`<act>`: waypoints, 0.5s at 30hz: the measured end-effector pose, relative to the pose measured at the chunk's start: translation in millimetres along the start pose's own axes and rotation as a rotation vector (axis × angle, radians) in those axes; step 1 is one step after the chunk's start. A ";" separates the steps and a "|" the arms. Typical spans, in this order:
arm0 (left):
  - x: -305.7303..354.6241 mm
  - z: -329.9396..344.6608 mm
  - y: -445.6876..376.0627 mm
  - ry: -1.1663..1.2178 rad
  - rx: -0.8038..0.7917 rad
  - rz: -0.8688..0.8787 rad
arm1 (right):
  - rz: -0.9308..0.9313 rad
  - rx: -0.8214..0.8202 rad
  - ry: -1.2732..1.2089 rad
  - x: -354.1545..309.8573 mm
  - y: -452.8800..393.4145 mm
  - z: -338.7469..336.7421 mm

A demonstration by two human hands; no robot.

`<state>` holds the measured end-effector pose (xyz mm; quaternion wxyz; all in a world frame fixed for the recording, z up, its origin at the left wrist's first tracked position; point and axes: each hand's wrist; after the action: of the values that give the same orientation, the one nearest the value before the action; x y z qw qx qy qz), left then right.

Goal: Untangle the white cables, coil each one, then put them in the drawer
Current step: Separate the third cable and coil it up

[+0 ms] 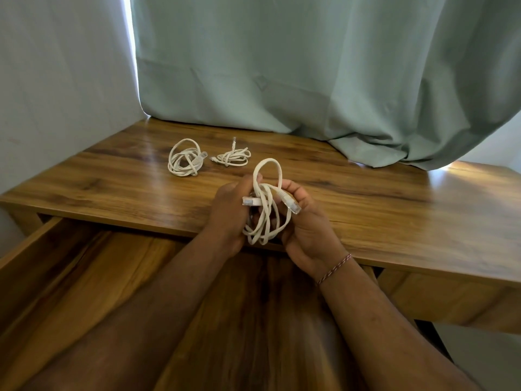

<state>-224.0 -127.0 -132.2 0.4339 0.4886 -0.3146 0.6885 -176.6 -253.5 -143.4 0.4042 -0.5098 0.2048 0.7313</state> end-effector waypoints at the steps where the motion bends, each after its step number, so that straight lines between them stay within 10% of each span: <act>1: -1.4 1.7 1.7 -0.021 0.019 0.030 | 0.008 0.002 0.002 0.1 -0.2 0.9; 12: -12.8 -0.9 -0.8 0.114 0.120 0.189 | 0.204 0.210 -0.089 -3.2 -0.8 2.5; 15: -7.5 0.2 -4.2 0.193 0.268 0.168 | -0.057 0.388 0.025 -4.2 2.5 2.4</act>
<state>-219.0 -127.5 -139.2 0.3340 0.4458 -0.2168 0.8016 -179.4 -254.8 -139.0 0.5128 -0.4370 0.3322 0.6600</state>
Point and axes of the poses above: each hand's wrist, its own y-axis away from the middle knuckle, its own z-axis out of the palm, x = y × z
